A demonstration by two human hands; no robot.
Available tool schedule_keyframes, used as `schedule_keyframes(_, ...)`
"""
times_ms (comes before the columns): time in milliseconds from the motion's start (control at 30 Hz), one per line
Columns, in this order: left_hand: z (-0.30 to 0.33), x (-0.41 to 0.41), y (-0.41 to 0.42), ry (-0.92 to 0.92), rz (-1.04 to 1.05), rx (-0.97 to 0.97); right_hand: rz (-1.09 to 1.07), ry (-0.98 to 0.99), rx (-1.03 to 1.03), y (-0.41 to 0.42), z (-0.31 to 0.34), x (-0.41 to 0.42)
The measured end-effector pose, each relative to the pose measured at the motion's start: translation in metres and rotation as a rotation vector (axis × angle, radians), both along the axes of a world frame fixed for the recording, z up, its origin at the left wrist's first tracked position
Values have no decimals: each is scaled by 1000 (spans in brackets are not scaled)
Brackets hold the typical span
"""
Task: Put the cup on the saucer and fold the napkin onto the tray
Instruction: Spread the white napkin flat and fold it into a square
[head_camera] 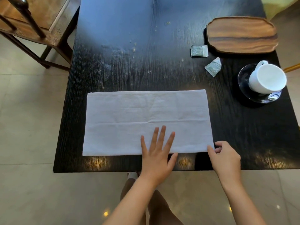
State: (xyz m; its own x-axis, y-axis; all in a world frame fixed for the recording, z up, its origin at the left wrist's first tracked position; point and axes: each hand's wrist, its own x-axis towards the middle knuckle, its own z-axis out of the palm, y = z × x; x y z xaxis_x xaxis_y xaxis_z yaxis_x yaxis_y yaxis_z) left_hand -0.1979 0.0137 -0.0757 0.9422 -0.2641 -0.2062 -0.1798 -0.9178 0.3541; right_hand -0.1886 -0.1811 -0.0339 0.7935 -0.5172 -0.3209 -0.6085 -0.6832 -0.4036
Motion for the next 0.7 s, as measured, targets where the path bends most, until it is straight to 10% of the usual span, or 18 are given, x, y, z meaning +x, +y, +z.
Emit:
schedule_keyframes(300,-2,-1,-6,133,4,23,-308,-68,403,-8,6,7)
schedule_keyframes(500,33,29,-15,68,359,-510,-254,-158,470,6,25,12)
schedule_keyframes(700,74,119,-36,421,471,-739,-65,-253,534,40,50,28)
